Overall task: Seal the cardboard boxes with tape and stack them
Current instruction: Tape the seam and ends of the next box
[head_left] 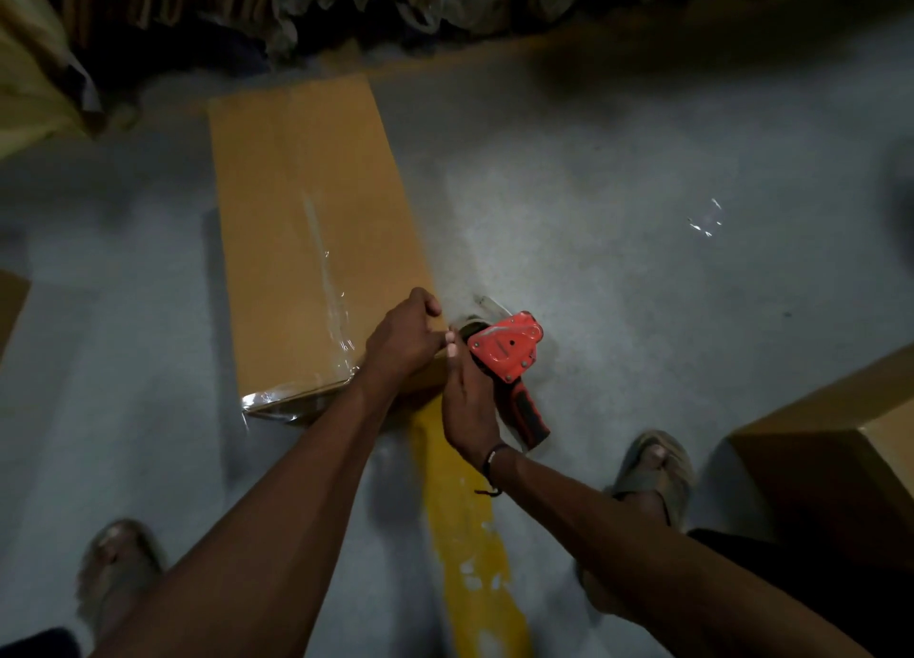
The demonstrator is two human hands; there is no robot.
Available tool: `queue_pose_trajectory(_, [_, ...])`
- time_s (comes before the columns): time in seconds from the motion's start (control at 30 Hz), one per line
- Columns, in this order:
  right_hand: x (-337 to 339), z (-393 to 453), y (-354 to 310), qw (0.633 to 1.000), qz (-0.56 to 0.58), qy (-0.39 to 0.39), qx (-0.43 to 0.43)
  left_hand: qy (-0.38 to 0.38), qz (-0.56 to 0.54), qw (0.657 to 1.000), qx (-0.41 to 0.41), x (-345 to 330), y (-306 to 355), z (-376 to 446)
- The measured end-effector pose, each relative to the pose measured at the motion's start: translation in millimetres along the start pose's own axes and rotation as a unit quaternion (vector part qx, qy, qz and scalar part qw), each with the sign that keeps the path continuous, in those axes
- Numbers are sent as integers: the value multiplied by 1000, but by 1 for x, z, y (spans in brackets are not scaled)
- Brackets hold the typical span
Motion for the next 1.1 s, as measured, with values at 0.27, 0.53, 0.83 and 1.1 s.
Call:
queue_pose_trajectory(0.27, [37, 46, -24, 985, -122, 101, 62, -55, -121, 991, -13, 5, -8, -1])
queue_pose_trajectory(0.53, [-36, 42, -75, 827, -347, -275, 347, 90, -52, 986, -133, 58, -65, -57])
queue_pose_trajectory(0.83, [-50, 40, -73, 695, -479, -333, 420, 36, 117, 956, -266, 44, -62, -74])
queue_pose_trajectory(1.1, [-46, 45, -82, 644, -499, -414, 407, 32, 206, 943, -260, 80, -112, -93])
Point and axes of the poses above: each hand's wrist, its own z-axis towards the middle knuckle, its own x-axis out of the back of the hand, y = z × x, the point moved 8 cm from there along z, towards the middle knuckle, and after that the axes turned 1 degree about x, right-handed, at the moved point
